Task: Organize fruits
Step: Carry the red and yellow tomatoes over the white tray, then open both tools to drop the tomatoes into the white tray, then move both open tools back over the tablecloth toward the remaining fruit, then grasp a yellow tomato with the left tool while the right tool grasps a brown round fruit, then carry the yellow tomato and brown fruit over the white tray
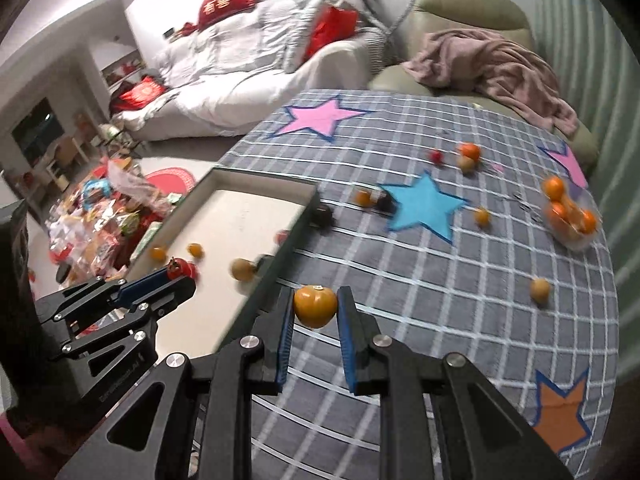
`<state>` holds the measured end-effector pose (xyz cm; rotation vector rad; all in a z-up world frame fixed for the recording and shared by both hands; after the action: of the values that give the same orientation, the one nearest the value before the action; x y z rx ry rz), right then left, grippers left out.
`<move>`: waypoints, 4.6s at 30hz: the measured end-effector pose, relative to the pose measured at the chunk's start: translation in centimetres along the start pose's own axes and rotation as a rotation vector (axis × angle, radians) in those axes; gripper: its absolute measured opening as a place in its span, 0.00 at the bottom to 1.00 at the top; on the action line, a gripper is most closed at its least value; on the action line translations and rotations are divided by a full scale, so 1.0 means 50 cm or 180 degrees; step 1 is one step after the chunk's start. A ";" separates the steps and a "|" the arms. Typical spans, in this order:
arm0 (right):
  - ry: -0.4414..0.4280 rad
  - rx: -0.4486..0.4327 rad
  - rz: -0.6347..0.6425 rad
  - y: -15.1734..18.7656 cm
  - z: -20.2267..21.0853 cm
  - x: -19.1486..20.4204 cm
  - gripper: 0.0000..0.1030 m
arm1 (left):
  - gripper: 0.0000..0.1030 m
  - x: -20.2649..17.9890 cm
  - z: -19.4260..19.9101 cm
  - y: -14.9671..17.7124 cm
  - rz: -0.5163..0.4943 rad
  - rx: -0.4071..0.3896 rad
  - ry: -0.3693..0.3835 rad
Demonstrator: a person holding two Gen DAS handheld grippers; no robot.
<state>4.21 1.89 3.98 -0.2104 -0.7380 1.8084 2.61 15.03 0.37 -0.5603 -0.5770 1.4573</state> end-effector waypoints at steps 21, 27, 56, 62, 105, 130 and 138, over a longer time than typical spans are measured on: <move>-0.0209 0.0757 0.0438 0.040 -0.215 0.178 0.23 | 0.19 0.144 -0.107 0.107 0.0180 0.0547 -0.0464; -0.0189 0.0857 0.0453 0.049 -0.230 0.175 0.23 | 0.20 0.137 -0.122 0.116 0.0175 0.0635 -0.0487; 0.0023 0.0191 -0.0104 -0.005 -0.043 -0.027 1.00 | 0.96 0.036 -0.014 -0.003 -0.0142 0.0163 -0.0285; 0.0316 0.0046 -0.0509 -0.006 0.014 -0.186 1.00 | 0.96 -0.065 0.018 -0.095 -0.0344 0.0009 0.0006; 0.0965 -0.0200 -0.0694 0.011 -0.136 -0.505 0.57 | 0.28 -0.505 -0.454 -0.259 -0.1066 0.0335 0.0409; 0.0463 -0.0060 -0.1100 0.190 -0.011 -0.438 0.30 | 0.22 -0.358 -0.219 0.007 -0.0742 0.0374 0.0511; 0.0454 -0.0059 -0.1077 0.209 0.008 -0.396 0.30 | 0.22 -0.309 -0.188 0.027 -0.0528 0.0385 0.0556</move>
<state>3.01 -18.15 -5.90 -0.2109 -0.6467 1.4506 7.42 -0.40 -7.90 -0.5257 -0.3854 1.2630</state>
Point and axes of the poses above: each gripper's, at about its wrist camera, not at the fingertips, and z roughly against the way its jaws point, x to its left, y to its underside, the point moved 1 cm from there along -z, roughly the way its jaws point, and after that the axes turned 6 degrees about -z, right-handed, at the moved point
